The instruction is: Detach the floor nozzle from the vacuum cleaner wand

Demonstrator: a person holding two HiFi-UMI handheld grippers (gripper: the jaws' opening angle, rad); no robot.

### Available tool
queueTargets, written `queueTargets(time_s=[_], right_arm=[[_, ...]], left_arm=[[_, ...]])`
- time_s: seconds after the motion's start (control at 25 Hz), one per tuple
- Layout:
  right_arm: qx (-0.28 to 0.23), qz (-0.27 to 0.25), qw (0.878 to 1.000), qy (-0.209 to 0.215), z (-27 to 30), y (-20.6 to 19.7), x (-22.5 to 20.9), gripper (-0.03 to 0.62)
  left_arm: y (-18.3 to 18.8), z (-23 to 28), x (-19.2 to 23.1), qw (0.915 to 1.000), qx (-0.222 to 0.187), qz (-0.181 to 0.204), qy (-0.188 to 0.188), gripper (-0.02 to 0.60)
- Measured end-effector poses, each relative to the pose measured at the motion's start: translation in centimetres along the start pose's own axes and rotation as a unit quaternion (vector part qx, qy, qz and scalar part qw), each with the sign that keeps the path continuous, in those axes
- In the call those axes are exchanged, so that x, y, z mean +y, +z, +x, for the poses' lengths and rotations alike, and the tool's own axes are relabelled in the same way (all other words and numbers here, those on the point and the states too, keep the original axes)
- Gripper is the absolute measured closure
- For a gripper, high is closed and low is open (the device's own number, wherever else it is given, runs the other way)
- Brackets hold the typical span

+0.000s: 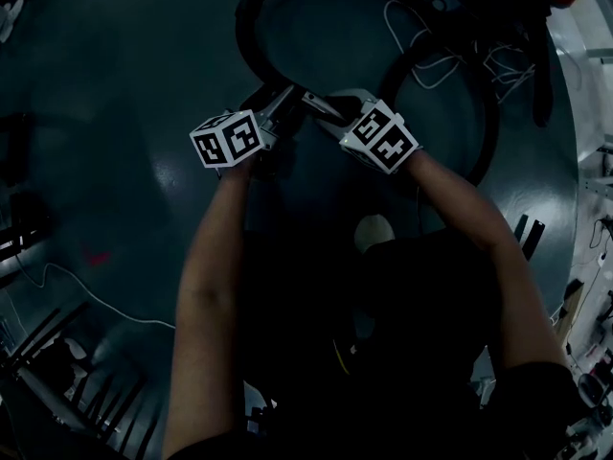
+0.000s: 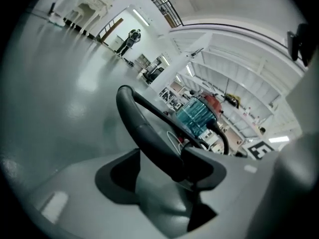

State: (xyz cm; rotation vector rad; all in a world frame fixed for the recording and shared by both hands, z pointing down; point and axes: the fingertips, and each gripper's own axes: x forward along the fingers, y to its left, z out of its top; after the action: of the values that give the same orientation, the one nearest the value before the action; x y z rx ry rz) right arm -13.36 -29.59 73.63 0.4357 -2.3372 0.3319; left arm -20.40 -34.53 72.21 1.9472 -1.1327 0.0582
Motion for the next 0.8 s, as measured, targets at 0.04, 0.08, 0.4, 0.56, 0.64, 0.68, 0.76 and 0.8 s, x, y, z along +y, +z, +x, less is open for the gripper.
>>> queueTargets(time_s=[0.04, 0.08, 0.4, 0.56, 0.64, 0.68, 0.76, 0.8], right_arm=[[-0.001, -0.003, 1.000, -0.001, -0.3, -0.2, 0.1, 0.427], [-0.003, -0.005, 1.000, -0.002, -0.6, -0.3, 0.3, 0.427], [-0.014, -0.005, 1.000, 0.009, -2.4, -1.5, 0.9, 0.427], [-0.014, -0.002, 1.000, 0.014, -2.4, -1.6, 0.9, 0.424], [-0.012, -0.002, 1.000, 0.015, -2.2, -1.4, 1.0, 0.421], [-0.010, -0.005, 1.000, 0.013, -2.1, -1.4, 1.1, 0.420], [-0.005, -0.016, 1.000, 0.008, -1.8, -1.2, 1.1, 0.418], [-0.002, -0.023, 1.000, 0.005, -1.7, -1.1, 1.1, 0.418]], left_arm=[[-0.1, 0.3, -0.1, 0.9999, -0.003, -0.014, -0.002, 0.316], [-0.2, 0.5, -0.2, 0.9996, -0.007, -0.026, -0.005, 0.313], [-1.5, 1.6, -2.1, 0.9975, 0.006, -0.060, -0.037, 0.311], [-1.6, 1.6, -2.0, 0.9944, 0.001, -0.100, -0.034, 0.338], [-1.5, 1.4, -1.8, 0.9921, -0.002, -0.122, -0.032, 0.348], [-1.6, 1.4, -1.8, 0.9913, -0.002, -0.128, -0.030, 0.351], [-1.6, 1.3, -1.6, 0.9901, -0.003, -0.138, -0.026, 0.351], [-1.6, 1.3, -1.6, 0.9898, -0.004, -0.141, -0.024, 0.353]])
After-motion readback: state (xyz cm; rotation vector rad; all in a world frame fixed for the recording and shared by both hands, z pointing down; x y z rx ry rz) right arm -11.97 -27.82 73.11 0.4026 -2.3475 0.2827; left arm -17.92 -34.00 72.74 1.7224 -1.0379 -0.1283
